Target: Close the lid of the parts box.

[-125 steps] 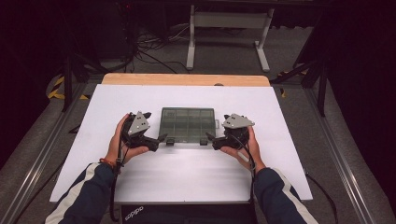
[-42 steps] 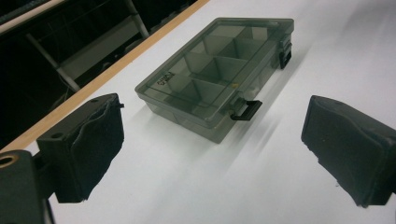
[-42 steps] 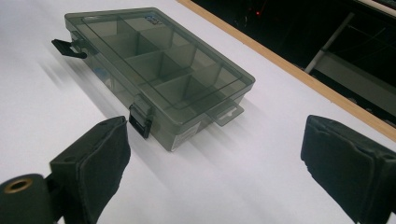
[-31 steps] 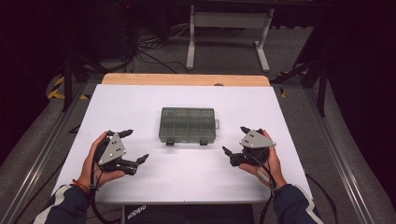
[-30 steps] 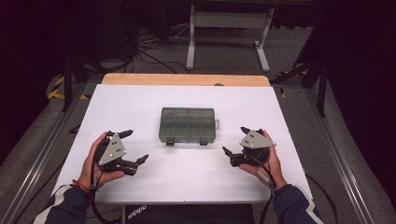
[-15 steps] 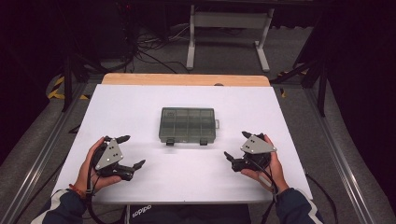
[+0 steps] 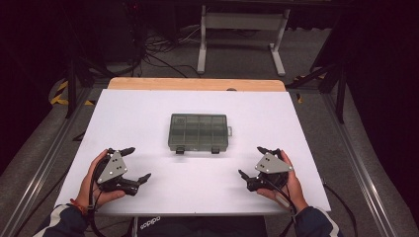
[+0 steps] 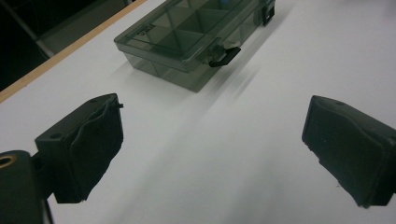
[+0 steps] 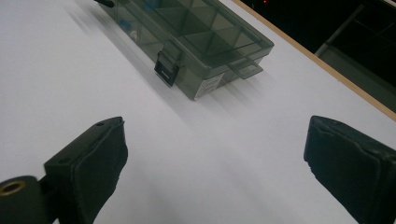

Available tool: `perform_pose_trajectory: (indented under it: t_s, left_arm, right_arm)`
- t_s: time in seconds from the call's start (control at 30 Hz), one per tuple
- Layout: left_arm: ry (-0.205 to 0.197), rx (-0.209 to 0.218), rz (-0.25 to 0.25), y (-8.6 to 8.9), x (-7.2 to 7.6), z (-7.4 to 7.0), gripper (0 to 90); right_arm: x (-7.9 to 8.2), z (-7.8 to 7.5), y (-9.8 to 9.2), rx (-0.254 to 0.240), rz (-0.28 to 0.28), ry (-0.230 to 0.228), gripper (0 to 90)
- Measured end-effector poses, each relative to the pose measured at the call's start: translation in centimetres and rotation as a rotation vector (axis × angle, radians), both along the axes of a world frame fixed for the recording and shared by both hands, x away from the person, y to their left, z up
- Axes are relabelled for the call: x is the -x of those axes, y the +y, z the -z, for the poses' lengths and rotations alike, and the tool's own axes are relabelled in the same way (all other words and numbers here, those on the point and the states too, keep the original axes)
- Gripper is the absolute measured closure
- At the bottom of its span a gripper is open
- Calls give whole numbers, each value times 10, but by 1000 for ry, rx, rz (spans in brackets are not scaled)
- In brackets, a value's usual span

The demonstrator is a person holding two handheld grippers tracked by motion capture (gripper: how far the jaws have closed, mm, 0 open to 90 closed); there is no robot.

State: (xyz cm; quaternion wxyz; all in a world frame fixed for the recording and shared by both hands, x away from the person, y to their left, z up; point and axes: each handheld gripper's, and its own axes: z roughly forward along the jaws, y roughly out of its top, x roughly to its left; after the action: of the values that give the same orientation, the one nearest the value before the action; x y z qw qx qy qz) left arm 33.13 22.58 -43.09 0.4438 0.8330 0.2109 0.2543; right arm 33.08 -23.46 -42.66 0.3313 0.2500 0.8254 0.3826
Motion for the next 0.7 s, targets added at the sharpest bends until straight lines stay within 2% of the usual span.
perform_pose_trajectory:
  t_s: [0.17, 0.3, 0.47, 0.5, 0.7]
  left_arm:
    - [3, 12, -22, 4, 5, 2, 41]
    - [26, 38, -35, 7, 9, 4, 32]
    - [37, 35, -32, 8, 16, 5, 33]
    - [30, 24, -29, 9, 17, 5, 33]
    - [35, 37, -43, 10, 20, 3, 27]
  right_arm:
    - [6, 4, 0, 11, -1, 10, 54]
    - [9, 4, -1, 3, 4, 8, 52]
    - [13, 3, -2, -4, 6, 8, 52]
    - [13, 3, -3, -7, 5, 6, 52]
    - [15, 2, -4, -26, 3, 5, 49]
